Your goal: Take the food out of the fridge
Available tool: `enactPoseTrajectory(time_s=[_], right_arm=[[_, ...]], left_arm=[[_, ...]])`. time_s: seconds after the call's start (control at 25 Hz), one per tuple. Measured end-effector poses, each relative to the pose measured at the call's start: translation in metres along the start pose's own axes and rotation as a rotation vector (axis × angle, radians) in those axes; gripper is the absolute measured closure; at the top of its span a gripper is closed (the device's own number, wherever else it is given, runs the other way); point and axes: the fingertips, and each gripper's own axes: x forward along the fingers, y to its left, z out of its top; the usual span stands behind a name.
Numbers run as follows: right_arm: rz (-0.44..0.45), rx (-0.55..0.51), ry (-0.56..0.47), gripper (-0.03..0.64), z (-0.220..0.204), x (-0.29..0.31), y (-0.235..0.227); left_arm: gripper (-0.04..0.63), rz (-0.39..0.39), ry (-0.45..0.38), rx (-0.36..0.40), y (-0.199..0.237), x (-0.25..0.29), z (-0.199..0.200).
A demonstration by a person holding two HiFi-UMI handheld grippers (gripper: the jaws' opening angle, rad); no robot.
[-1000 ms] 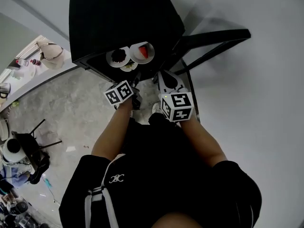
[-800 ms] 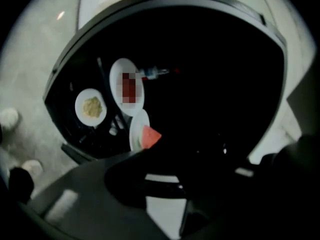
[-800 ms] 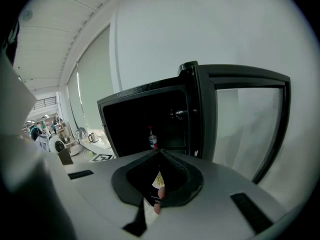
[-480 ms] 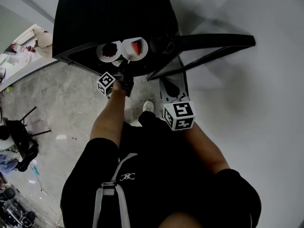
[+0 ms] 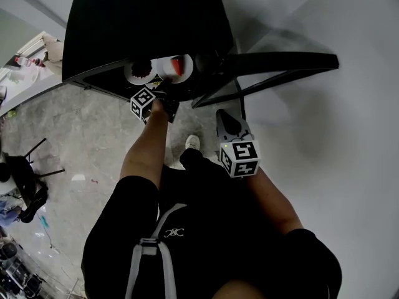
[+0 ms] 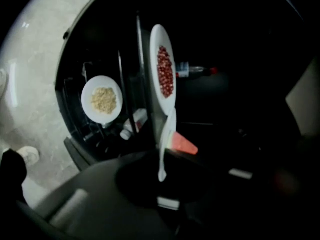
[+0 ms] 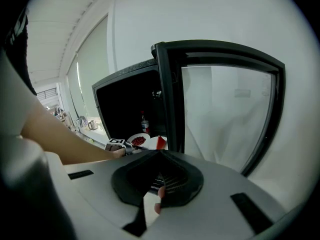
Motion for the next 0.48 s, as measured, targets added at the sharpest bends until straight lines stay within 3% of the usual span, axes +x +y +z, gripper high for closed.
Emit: enactPoseTrajectory(time_s=[0.08, 0.48], right_arm=[[0.000, 0.001, 0.008, 0.620, -0.001, 0.002, -0.003], [0.018, -0.002, -0.005, 0.620, 0.009, 0.014, 0.003]], left_arm=[[0.572, -0.005, -0.008, -0.023, -0.001, -0.001, 0.001], [0.584, -0.051, 0.052, 0.015, -0.007, -0.013, -0.010]])
